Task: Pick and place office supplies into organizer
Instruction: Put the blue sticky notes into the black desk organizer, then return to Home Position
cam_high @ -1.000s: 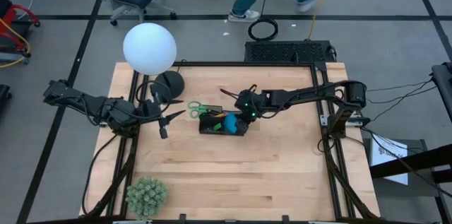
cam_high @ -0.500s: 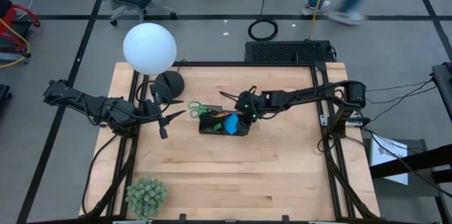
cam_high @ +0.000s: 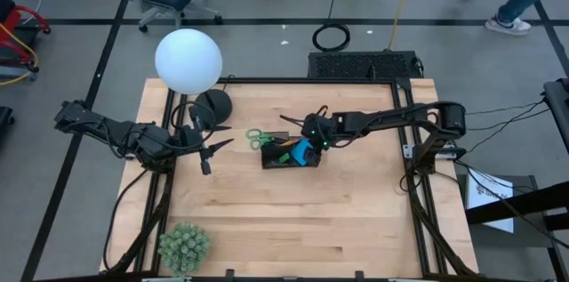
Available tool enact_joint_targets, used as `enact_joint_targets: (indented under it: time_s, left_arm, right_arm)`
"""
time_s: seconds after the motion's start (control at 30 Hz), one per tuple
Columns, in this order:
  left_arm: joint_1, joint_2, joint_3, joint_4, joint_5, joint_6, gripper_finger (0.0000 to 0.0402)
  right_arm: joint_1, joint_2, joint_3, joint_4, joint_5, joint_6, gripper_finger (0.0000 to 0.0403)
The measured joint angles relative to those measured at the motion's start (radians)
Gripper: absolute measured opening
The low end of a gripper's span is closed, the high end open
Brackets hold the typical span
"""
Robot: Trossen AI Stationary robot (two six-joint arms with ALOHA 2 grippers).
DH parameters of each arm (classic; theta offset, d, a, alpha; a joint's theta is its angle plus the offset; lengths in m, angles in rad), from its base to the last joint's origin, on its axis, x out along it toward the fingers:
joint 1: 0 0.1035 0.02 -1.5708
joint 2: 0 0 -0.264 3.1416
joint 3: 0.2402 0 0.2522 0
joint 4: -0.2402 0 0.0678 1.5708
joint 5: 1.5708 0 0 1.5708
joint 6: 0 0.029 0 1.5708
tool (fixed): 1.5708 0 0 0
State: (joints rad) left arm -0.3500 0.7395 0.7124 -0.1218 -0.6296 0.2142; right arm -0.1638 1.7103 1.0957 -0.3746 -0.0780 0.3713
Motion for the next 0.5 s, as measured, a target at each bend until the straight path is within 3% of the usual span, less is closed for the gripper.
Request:
enact_joint_targets:
  time_s: [0.5]
  left_arm:
    - [0.000,0.000,0.000,0.011,0.001,0.000,0.0154]
  right_arm:
    - [0.009,-0.153,-0.001,0.011,0.111,-0.051,0.0231]
